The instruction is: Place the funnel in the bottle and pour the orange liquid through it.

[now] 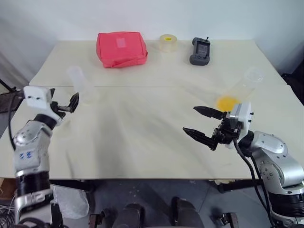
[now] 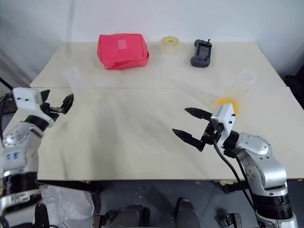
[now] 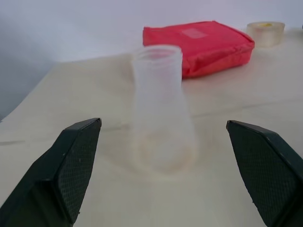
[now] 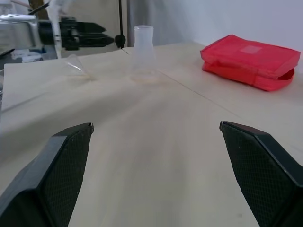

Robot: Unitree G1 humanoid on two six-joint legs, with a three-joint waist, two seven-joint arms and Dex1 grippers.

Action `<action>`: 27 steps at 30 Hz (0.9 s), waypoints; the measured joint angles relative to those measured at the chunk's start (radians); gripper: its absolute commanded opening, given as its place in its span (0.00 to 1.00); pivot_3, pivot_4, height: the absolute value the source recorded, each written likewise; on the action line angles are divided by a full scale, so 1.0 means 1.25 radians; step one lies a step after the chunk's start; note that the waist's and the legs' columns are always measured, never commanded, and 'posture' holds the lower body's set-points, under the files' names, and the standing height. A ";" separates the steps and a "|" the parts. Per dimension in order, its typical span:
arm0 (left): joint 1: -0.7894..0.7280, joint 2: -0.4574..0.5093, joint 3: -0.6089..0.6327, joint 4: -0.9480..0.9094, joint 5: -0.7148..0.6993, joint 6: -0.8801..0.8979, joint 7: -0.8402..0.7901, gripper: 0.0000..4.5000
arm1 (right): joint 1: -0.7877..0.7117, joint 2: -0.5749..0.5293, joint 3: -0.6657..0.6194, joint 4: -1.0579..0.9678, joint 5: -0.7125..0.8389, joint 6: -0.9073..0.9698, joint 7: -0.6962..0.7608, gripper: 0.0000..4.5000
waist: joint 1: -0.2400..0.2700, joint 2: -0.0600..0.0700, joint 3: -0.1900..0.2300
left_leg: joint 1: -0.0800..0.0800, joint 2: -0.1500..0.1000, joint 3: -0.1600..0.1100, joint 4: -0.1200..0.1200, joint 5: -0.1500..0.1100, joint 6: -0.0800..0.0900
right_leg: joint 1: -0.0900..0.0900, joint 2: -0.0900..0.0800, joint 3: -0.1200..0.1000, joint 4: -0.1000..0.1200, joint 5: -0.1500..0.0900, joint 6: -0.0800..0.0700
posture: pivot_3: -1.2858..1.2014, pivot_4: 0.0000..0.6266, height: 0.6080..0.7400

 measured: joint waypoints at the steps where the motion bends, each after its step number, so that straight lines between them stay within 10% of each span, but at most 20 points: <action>1: -0.030 -0.001 -0.013 0.045 0.015 -0.019 0.004 1.00 | 0.003 0.002 0.004 0.000 -0.006 -0.003 0.000 1.00 | -0.001 0.000 0.000 | 0.000 0.000 0.000 0.000 0.000 0.000 | 0.000 0.000 -0.001 0.000 0.000 0.000 | 0.52 0.24 1.00; 27: -0.408 -0.007 -0.082 0.690 0.121 -0.316 0.067 1.00 | 0.072 0.015 -0.002 -0.051 -0.015 -0.016 -0.053 1.00 | -0.003 -0.003 0.002 | -0.001 -0.001 0.000 0.001 -0.001 -0.001 | -0.001 -0.002 -0.010 0.001 0.000 0.001 | 0.52 0.24 1.00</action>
